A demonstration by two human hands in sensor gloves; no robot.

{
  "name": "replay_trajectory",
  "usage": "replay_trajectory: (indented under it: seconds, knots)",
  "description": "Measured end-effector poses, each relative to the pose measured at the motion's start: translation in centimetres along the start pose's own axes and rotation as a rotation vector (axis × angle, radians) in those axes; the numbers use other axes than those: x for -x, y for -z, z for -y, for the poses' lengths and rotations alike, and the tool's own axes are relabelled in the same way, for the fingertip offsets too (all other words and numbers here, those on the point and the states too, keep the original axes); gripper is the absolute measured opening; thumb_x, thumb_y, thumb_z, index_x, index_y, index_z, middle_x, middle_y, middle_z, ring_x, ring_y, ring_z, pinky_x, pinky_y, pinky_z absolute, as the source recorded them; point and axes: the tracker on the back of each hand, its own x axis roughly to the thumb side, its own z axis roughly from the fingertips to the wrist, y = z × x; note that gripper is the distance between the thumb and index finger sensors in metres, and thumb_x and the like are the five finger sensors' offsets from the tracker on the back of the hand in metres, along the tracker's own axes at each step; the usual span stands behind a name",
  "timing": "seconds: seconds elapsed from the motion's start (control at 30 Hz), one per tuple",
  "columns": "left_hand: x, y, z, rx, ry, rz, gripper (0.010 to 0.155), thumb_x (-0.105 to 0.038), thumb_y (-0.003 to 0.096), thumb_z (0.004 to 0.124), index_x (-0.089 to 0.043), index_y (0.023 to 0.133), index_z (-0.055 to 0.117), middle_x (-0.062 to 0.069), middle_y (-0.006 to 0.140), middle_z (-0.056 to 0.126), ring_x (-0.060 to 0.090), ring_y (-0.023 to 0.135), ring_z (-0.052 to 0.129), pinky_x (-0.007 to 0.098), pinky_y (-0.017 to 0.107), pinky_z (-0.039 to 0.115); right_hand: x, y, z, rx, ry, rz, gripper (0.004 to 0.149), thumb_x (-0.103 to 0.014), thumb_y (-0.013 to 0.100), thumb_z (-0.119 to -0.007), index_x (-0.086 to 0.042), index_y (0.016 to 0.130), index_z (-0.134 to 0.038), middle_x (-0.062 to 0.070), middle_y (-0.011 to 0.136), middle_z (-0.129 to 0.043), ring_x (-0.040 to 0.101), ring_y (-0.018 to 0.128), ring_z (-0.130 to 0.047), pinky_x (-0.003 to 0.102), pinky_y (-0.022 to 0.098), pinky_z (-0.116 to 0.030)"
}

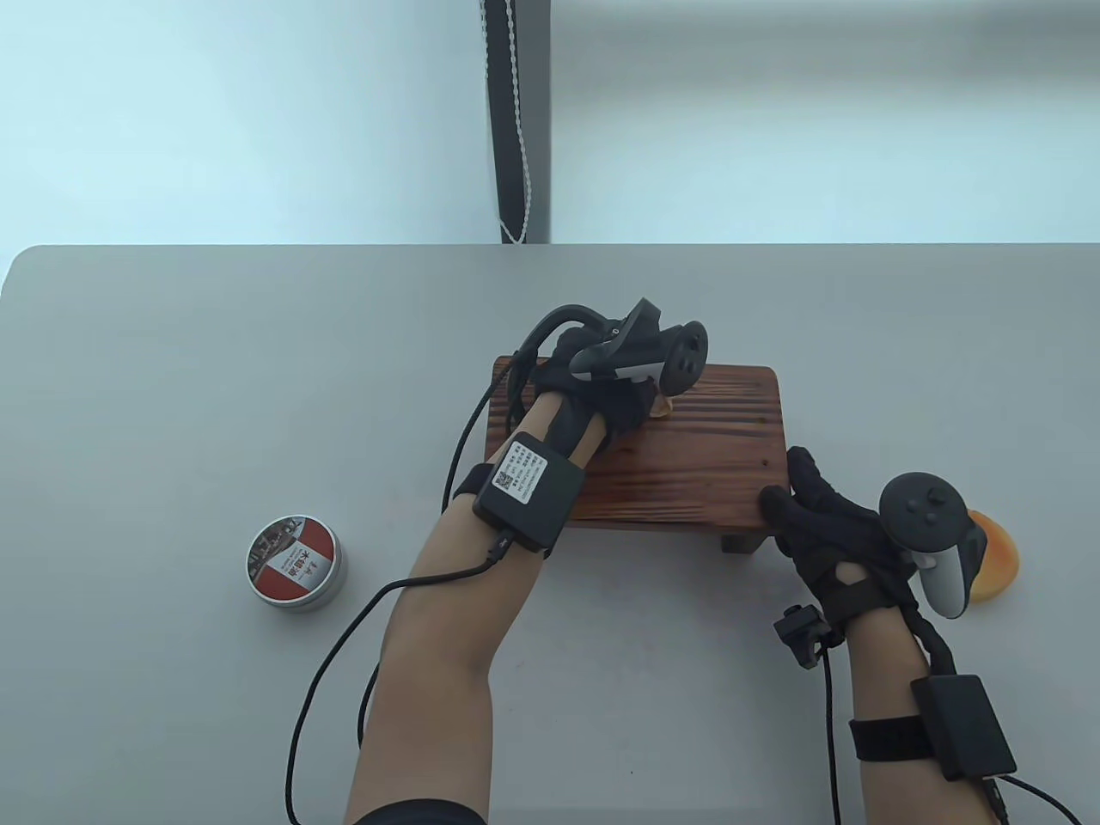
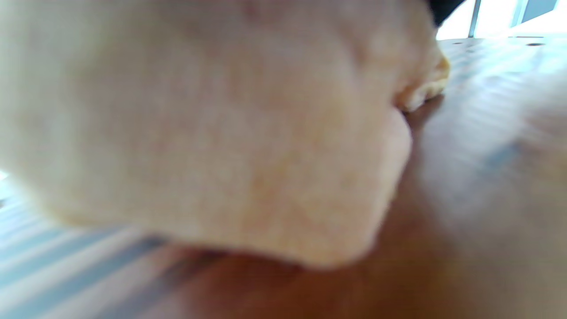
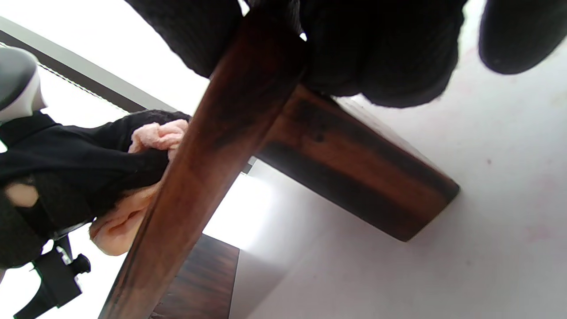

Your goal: Dip and apply wood wax on stool

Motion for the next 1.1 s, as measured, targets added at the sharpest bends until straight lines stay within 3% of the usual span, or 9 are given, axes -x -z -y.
replay_trajectory:
  seconds: [0.2,0.37,0.47,0.67,0.8,0.93,1.03,1.1]
  knots:
    - [-2.1,-7.1,1.8,-0.040,0.103,0.138,0.064,-0.034,0.0577,0.078,-0.017,0.115,0.054,0.025,0.120,0.064,0.055,0.091,0.084,0.066,0.054,0.085,0.1,0.0,0.0,-0.004,0.012,-0.001,0.073,-0.034,0.059,-0.081,0.003,0.111,-0.046,0.032,0.073,-0.095,0.053,0.057,-0.097,0.088,0.051,-0.066]
    - [-2.6,-13.1,3.8,-0.067,0.130,0.177,0.065,-0.035,0.0581,0.077,-0.017,0.116,0.054,0.024,0.121,0.064,0.054,0.092,0.084,0.066,0.054,0.085,0.0,0.0,0.0,-0.002,0.017,-0.001,0.073,-0.034,0.059,-0.081,0.003,0.112,-0.047,0.032,0.073,-0.095,0.052,0.057,-0.097,0.088,0.051,-0.066]
    - [-2.2,-13.7,4.1,-0.067,0.104,0.171,0.065,-0.035,0.0583,0.077,-0.018,0.116,0.053,0.024,0.121,0.063,0.054,0.092,0.084,0.066,0.054,0.085,0.0,0.0,0.0,-0.002,0.021,-0.001,0.073,-0.034,0.059,-0.081,0.002,0.112,-0.047,0.032,0.073,-0.095,0.053,0.057,-0.097,0.088,0.051,-0.066]
    - [-3.0,-10.0,2.7,-0.031,0.111,0.161,0.064,-0.034,0.0580,0.078,-0.019,0.115,0.055,0.023,0.121,0.063,0.055,0.093,0.083,0.067,0.055,0.085,0.0,0.0,0.1,-0.003,0.022,-0.001,0.073,-0.034,0.059,-0.081,0.002,0.112,-0.046,0.032,0.073,-0.095,0.053,0.057,-0.097,0.088,0.051,-0.066]
    - [-3.7,-5.1,1.2,-0.033,0.088,0.121,0.063,-0.034,0.0583,0.077,-0.019,0.115,0.054,0.023,0.121,0.062,0.055,0.093,0.083,0.067,0.055,0.085,0.0,0.0,0.1,-0.003,0.018,-0.002,0.073,-0.034,0.059,-0.081,0.002,0.112,-0.047,0.032,0.073,-0.095,0.053,0.057,-0.097,0.088,0.051,-0.066]
    - [-3.8,1.4,-0.8,0.000,0.006,0.040,0.063,-0.034,0.0582,0.077,-0.020,0.115,0.054,0.023,0.121,0.062,0.055,0.093,0.082,0.067,0.055,0.084,0.0,0.0,0.1,-0.003,0.018,-0.001,0.073,-0.034,0.059,-0.081,0.002,0.112,-0.047,0.032,0.073,-0.095,0.053,0.057,-0.097,0.088,0.051,-0.066]
    - [-3.7,4.9,-1.8,0.007,-0.028,-0.019,0.063,-0.033,0.0576,0.078,-0.020,0.114,0.054,0.023,0.120,0.062,0.055,0.092,0.083,0.067,0.054,0.085,0.0,0.0,0.1,-0.003,0.017,-0.001,0.073,-0.034,0.059,-0.081,0.002,0.112,-0.047,0.032,0.073,-0.095,0.052,0.057,-0.097,0.088,0.051,-0.066]
    - [-3.8,5.7,-2.1,0.023,-0.069,-0.046,0.063,-0.033,0.0574,0.078,-0.021,0.114,0.055,0.023,0.121,0.062,0.055,0.092,0.082,0.068,0.054,0.084,0.0,-0.1,0.1,-0.001,0.018,-0.002,0.073,-0.034,0.059,-0.081,0.002,0.112,-0.047,0.032,0.073,-0.095,0.053,0.057,-0.097,0.088,0.051,-0.066]
